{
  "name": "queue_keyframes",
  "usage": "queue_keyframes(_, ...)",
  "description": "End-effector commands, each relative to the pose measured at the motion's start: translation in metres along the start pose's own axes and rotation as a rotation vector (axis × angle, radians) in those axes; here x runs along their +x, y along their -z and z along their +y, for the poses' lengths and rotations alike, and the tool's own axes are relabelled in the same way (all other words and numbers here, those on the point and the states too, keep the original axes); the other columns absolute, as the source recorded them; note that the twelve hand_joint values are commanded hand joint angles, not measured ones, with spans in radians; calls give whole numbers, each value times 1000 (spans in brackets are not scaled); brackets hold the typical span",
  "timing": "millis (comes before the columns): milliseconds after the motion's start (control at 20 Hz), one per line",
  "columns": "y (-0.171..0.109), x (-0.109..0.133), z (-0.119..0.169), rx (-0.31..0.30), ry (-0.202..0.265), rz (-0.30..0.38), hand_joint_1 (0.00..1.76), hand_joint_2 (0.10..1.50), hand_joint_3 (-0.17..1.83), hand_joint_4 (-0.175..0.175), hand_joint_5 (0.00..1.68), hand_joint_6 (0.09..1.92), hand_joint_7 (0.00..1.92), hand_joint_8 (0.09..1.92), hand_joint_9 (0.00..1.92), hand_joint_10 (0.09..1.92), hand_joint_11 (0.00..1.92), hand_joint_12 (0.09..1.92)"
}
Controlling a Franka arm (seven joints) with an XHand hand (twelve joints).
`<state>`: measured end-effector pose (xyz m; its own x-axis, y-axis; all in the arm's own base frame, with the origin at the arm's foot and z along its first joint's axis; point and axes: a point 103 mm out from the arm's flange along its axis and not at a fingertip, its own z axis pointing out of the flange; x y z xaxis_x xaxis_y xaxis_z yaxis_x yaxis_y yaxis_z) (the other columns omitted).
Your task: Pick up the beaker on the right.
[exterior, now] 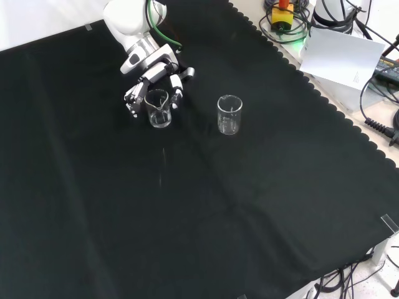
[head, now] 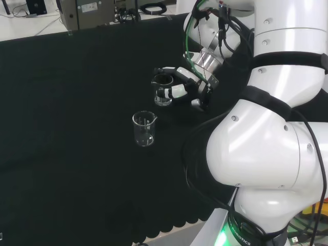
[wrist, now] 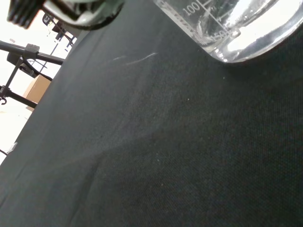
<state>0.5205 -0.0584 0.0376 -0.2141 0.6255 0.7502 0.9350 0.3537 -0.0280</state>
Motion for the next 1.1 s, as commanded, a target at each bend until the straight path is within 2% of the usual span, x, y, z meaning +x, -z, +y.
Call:
queue_keyframes(50, -5, 1, 1, 0, -5, 8, 904, 585, 617, -29, 513, 115, 315, 694, 447, 605, 9, 1387)
queue_keyframes(300, -4, 2, 1, -6, -17, 2, 915, 584, 620, -30, 513, 122, 313, 700, 465, 604, 18, 1387)
queue_keyframes(350, -3, 3, 2, -10, -22, -3, 927, 584, 620, -30, 531, 180, 327, 708, 490, 590, 27, 1384)
queue_keyframes(500, -2, 6, 3, -22, -44, -28, 987, 598, 620, -42, 608, 765, 433, 765, 598, 565, 89, 1365)
queue_keyframes(550, -1, 6, 3, -35, -56, -41, 1001, 601, 623, -45, 635, 886, 465, 785, 625, 567, 108, 1363)
queue_keyframes(600, 0, 8, 3, -58, -68, -52, 1029, 610, 632, -52, 707, 982, 533, 824, 688, 585, 187, 1353)
queue_keyframes(650, 2, 10, 3, -91, -84, -78, 1052, 689, 590, -3, 840, 1003, 597, 860, 747, 601, 269, 1337)
queue_keyframes(700, 4, 11, 2, -119, -94, -97, 1085, 743, 560, -9, 946, 990, 687, 898, 828, 619, 399, 1300)
queue_keyframes(750, 7, 14, 2, -148, -113, -132, 1155, 736, 598, 7, 1022, 980, 889, 873, 969, 653, 669, 1173)
queue_keyframes(800, 9, 16, 1, -173, -116, -158, 1216, 683, 680, 5, 1087, 943, 1078, 814, 1123, 652, 902, 1022)
queue_keyframes(900, 15, 22, 1, -223, -115, -201, 1366, 571, 799, -113, 1150, 905, 1256, 811, 1403, 378, 1171, 816)
queue_keyframes(950, 19, 26, 1, -238, -105, -216, 1402, 546, 820, -144, 1166, 889, 1292, 805, 1486, 257, 1229, 759)
queue_keyframes(1000, 24, 31, 2, -245, -92, -236, 1422, 522, 841, -160, 1180, 860, 1320, 789, 1554, 164, 1272, 726)
queue_keyframes(1100, 36, 38, 3, -244, -68, -270, 1439, 493, 868, -173, 1201, 812, 1352, 762, 1625, 87, 1318, 698)
